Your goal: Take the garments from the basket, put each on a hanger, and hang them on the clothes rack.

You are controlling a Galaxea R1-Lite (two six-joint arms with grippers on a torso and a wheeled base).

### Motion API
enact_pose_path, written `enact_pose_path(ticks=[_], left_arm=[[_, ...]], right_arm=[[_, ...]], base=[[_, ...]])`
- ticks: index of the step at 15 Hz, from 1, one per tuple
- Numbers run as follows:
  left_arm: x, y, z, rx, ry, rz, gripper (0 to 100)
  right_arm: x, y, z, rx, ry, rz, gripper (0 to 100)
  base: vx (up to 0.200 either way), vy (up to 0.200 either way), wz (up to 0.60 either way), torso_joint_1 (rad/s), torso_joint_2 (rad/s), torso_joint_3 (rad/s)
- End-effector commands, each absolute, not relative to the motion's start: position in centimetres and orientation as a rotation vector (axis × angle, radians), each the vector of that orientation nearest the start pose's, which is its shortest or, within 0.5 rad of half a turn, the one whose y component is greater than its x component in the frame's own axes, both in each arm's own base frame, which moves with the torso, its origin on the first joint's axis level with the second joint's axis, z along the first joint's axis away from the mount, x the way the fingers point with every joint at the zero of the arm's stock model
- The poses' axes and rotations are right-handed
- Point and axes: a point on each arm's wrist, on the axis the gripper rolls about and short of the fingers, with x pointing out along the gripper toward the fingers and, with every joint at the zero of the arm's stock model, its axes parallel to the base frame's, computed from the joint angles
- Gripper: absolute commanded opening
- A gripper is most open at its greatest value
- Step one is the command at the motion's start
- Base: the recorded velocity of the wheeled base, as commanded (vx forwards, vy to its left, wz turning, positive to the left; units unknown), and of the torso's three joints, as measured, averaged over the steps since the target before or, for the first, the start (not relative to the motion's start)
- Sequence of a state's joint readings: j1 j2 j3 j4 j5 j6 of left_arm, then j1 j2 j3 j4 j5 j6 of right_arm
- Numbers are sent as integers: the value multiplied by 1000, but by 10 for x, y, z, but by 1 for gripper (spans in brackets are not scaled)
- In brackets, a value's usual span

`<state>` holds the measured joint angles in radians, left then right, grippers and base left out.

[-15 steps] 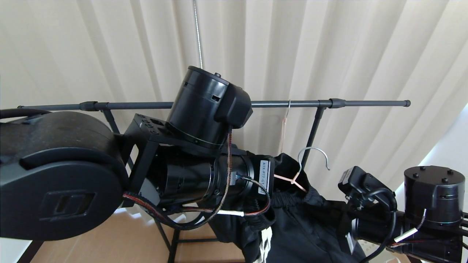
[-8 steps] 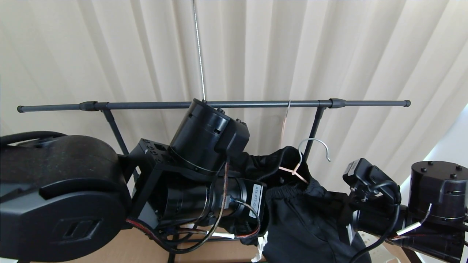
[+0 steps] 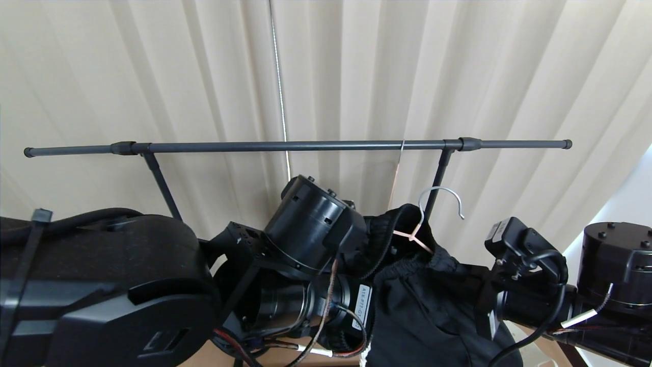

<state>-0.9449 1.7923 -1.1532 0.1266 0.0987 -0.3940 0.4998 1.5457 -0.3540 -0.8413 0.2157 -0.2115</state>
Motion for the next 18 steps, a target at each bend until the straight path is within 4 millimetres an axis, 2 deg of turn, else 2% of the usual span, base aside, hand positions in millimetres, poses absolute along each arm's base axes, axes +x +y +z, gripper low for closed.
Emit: enact_pose_path(ticks=[1,7,9,14,15,18], left_arm=[[193,-267,170,65,838,-653,0],[200,-275,164,62,802,-644,0],[204,-281,159,64,788,-626,0],[209,-287,159,53,771,-627,0],[209,-287,159,52,769,-626,100],[209,-290,157,56,745,-604,100]], right_arm=[[191,110,134,-249,262,745,0],[187,109,139,-247,239,749,0],[179,112,142,-250,220,776,0],[174,114,144,-252,206,797,0],[174,114,144,-253,207,795,0],[174,114,143,-253,210,795,0]], base=[[0,0,0,0,0,0],[0,0,0,0,0,0],[0,0,0,0,0,0],[0,0,0,0,0,0],[0,0,0,0,0,0],[0,0,0,0,0,0]])
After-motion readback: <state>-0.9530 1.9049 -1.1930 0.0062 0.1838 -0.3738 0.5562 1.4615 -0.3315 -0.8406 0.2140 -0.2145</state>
